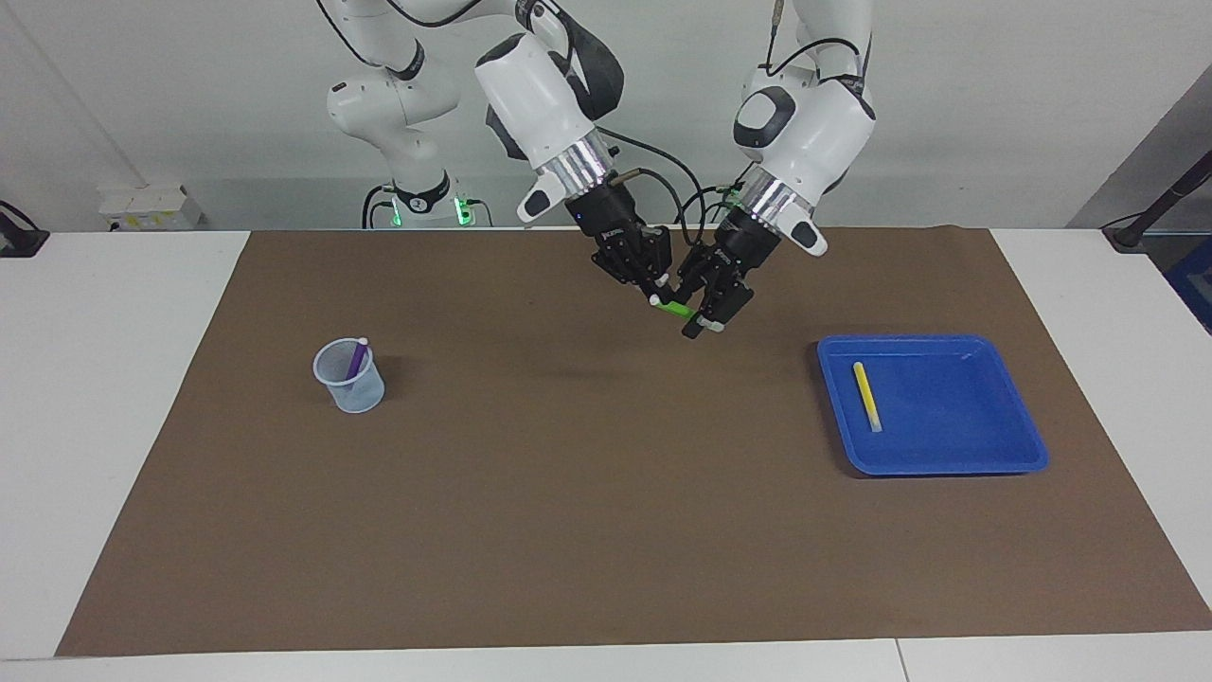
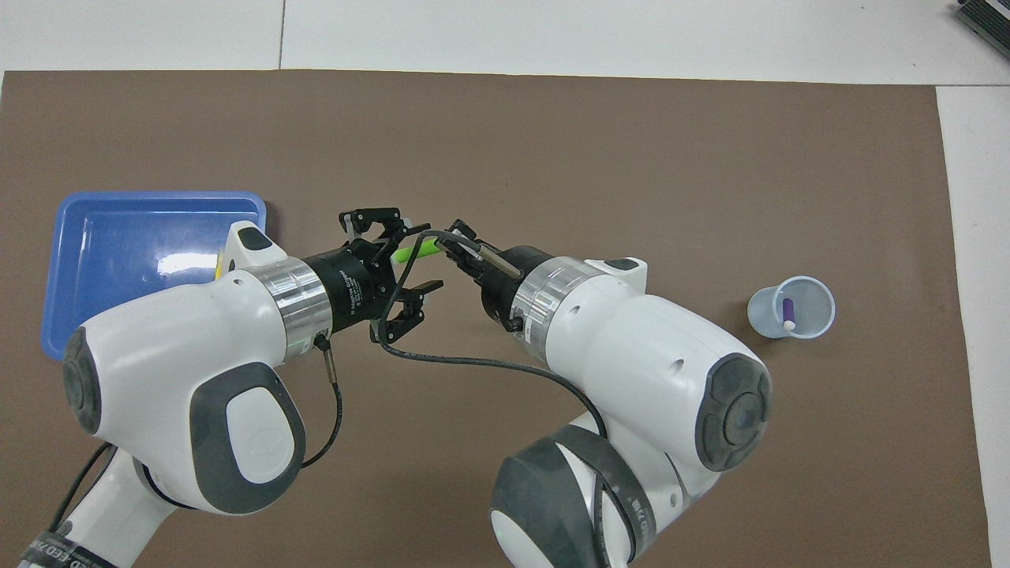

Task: Right arm passes pens to left for tray arrangement
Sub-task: 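Close the left gripper on the green pen held by the right gripper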

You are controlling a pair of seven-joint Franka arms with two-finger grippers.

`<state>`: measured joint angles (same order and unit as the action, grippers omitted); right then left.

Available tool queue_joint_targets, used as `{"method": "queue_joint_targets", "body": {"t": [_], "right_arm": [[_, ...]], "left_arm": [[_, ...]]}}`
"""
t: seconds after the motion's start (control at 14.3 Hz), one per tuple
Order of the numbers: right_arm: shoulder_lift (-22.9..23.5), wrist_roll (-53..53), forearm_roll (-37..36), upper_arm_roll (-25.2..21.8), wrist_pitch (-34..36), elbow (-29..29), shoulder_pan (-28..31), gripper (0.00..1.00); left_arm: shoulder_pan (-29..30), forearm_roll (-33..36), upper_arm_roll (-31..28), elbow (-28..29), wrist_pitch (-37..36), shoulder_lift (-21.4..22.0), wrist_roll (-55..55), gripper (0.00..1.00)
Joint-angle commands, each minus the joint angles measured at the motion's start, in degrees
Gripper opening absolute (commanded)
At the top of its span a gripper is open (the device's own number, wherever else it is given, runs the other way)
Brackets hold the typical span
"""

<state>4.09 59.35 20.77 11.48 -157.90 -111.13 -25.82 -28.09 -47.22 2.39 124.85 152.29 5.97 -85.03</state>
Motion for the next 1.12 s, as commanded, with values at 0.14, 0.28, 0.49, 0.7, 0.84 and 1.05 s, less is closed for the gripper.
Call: {"method": "queue_joint_targets", "body": {"t": [0.14,0.28,0.49,0.7,0.84,1.05], "right_arm": [[0.1,0.5,1.4,0.6,-1.4,-0.2,0.6,0.00],[0.1,0.4,1.4,0.6,-1.4,-0.2,0.6,0.00],[0.1,0.4,1.4,0.5,-1.4,-0.2,0.6,0.00],[0.1,0.4,1.4,0.5,-1.4,-0.2,0.6,0.00],[0.1,0.4,1.4,0.6,-1.4,-0.2,0.7,0.00],[0.1,0.4,1.4,0.6,-1.4,-0.2,0.8,0.00]], "left_arm": [[-0.3,-0.6,-0.8,0.1,-2.6,1.1,0.6,0.65],[-0.1,-0.5,-0.8,0.1,-2.9,1.2,0.7,0.48],[0.3,-0.3,-1.0,-0.5,-5.9,2.0,0.7,0.38],[1.5,0.0,-1.1,-0.7,-8.8,2.7,1.5,0.23],[1.5,0.0,-1.1,-0.7,-10.1,2.9,1.8,0.00],[1.7,0.0,-1.1,-0.6,-10.3,3.3,1.6,0.00]]}}
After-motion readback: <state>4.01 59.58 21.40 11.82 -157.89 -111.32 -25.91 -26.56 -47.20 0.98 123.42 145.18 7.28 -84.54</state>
